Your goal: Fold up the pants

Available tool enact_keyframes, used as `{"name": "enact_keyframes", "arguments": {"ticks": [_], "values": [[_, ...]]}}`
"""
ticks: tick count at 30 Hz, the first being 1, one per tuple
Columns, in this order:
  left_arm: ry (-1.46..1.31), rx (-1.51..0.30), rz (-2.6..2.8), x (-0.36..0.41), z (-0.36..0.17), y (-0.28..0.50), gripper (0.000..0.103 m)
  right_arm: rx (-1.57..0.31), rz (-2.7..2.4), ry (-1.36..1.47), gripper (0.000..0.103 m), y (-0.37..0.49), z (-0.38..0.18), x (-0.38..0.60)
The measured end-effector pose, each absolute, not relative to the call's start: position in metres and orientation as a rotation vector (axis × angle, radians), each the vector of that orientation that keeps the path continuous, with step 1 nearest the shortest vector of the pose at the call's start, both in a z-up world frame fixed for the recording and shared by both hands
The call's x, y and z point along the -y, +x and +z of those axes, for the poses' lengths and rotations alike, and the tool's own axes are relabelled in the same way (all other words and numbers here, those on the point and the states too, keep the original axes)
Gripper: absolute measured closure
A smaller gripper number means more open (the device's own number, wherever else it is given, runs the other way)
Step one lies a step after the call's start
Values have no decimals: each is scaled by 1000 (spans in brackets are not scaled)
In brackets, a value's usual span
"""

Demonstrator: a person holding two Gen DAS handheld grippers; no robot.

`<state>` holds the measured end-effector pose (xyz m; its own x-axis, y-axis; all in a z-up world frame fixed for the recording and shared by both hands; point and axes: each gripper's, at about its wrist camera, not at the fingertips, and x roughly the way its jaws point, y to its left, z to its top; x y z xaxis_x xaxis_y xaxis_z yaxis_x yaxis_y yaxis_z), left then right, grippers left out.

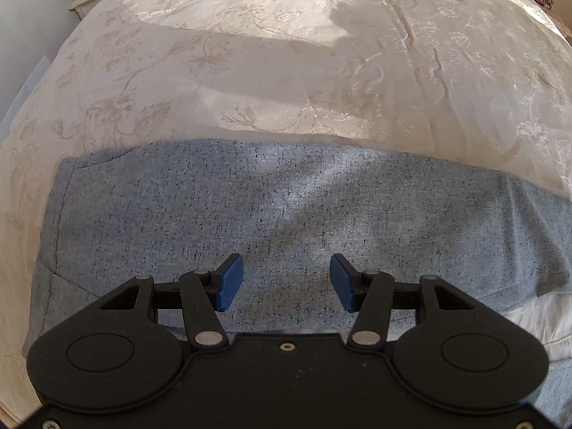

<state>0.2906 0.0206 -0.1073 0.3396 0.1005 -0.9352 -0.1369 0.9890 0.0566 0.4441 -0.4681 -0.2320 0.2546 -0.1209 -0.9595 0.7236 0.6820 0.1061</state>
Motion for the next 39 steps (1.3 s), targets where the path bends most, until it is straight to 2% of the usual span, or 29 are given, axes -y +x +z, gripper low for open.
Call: {"name": "enact_keyframes", "arguments": {"ticks": [5,7,9,14,17,19,20,22,33,35,37,39], "values": [[-48,-1220,169,-27,-114,296,44,-1267,-681,562,80,449,-253,467],[-55,-1222,171,-30,-116,298,44,-1294,-681,546,94,444,-257,466],[-60,-1217,177,-34,-116,298,44,-1284,-650,547,102,435,-255,465],[-70,-1199,190,-44,-114,302,44,-1283,-601,486,103,395,-237,458],[-71,-1189,193,-48,-113,305,44,-1217,-529,515,102,371,-225,457],[-63,-1183,199,-48,-112,306,44,-1171,-506,527,92,369,-217,457],[-58,-1179,201,-49,-111,306,44,-1154,-494,539,90,372,-214,457],[-52,-1176,205,-48,-112,307,44,-1157,-461,582,76,384,-212,458],[-34,-1181,225,-49,-120,315,44,-1320,-549,645,73,467,-258,435],[-37,-1183,231,-52,-121,316,44,-1359,-562,618,78,465,-268,430],[-41,-1185,236,-55,-121,317,44,-1357,-559,599,99,458,-272,427],[-45,-1184,239,-59,-121,317,44,-1329,-537,616,101,447,-269,427]]}}
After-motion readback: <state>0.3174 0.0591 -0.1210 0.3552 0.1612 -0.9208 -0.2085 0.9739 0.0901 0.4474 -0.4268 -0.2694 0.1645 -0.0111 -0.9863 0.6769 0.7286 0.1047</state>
